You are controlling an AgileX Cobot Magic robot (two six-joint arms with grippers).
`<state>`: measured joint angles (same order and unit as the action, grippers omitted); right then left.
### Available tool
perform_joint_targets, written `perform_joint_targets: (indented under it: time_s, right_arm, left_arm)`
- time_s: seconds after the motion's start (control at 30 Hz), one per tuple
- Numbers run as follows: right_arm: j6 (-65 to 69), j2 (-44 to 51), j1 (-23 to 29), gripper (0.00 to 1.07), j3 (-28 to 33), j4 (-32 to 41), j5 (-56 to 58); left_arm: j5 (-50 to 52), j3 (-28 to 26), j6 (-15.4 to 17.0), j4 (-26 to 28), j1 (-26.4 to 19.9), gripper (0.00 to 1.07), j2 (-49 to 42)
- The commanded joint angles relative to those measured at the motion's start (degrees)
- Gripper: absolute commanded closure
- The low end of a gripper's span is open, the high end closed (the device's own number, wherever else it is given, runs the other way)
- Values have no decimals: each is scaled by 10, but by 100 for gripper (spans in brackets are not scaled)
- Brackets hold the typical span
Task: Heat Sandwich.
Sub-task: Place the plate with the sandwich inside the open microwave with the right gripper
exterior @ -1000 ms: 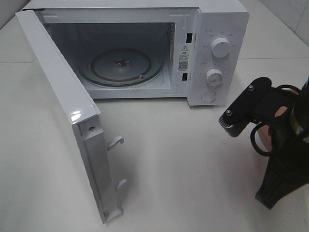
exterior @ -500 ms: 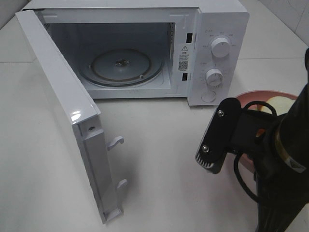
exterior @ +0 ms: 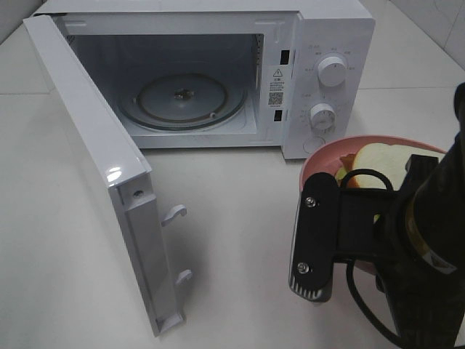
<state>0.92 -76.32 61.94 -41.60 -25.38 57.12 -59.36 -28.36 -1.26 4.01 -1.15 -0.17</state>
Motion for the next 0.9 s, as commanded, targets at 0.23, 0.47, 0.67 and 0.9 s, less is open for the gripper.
perform_joint_targets:
  time_s: [0.23,0.47,0.67,0.9]
  right_arm:
    - [-139,3,3,107,2,-18,-61]
    - [-192,3,2,107,2,-48,-71]
    - [-226,3,-22,107,2,-48,-115]
    - [-379,3,-89,107,2,-10,-161]
  left_arm:
    - [5,1,2,1,-2,5,-13]
    - [5,1,2,1,-2,5,-13]
    - [5,1,2,1,-2,5,-13]
    - [5,1,2,1,-2,5,-13]
